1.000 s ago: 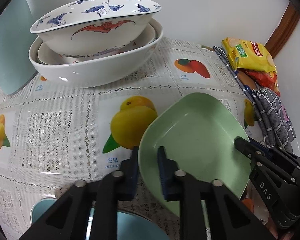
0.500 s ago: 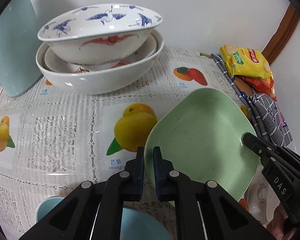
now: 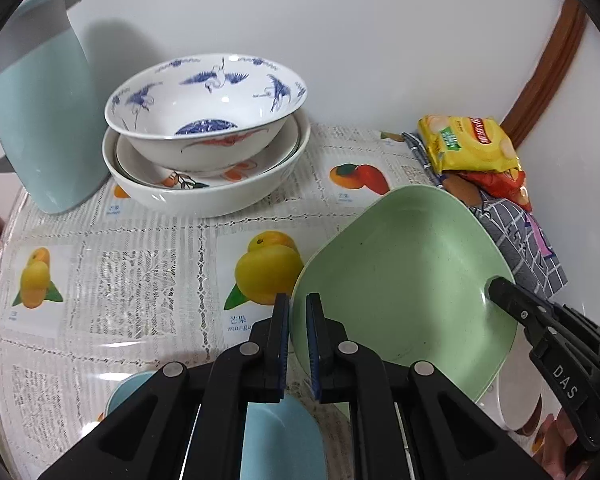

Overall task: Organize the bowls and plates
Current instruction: 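Carry the green plate over the light-blue plate with both grippers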

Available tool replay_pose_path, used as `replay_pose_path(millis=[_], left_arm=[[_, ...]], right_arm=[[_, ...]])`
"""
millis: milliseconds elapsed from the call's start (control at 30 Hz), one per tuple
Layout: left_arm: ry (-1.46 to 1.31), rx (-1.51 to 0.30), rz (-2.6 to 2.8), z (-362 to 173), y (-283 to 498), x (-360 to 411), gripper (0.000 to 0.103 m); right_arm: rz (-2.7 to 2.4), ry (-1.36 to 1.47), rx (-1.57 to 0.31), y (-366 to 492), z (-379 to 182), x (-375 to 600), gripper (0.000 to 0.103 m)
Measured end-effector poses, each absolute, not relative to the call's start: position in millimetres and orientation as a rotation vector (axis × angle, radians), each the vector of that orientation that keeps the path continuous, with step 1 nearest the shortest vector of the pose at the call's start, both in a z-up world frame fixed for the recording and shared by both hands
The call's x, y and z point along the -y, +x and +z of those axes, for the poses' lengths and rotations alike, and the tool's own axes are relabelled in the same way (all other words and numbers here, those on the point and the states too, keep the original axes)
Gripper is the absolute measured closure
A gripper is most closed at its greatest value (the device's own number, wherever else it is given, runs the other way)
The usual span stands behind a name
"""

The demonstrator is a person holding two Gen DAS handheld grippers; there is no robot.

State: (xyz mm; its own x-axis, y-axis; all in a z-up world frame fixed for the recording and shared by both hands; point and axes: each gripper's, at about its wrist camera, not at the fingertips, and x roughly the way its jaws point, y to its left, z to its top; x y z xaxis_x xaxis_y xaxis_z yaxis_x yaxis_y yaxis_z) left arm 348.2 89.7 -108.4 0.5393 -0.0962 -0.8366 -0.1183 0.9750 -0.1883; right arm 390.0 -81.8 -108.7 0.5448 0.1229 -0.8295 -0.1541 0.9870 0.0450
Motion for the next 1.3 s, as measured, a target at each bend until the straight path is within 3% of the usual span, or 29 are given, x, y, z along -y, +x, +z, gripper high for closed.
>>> replay_pose_path(millis=[700,1300], left_arm=[[-0.25,-0.958,0.041,-76.1,253.3,-112.3,0.094],[-0.223,-0.97,0.084,-83.2,218.5,-153.3,0.094]], right_arm=[[0.201,-0.012,-0.944,296.9,-64.6,59.7,0.098],[0.239,0.035,-0.962,263.3,-76.1,20.0,0.098]])
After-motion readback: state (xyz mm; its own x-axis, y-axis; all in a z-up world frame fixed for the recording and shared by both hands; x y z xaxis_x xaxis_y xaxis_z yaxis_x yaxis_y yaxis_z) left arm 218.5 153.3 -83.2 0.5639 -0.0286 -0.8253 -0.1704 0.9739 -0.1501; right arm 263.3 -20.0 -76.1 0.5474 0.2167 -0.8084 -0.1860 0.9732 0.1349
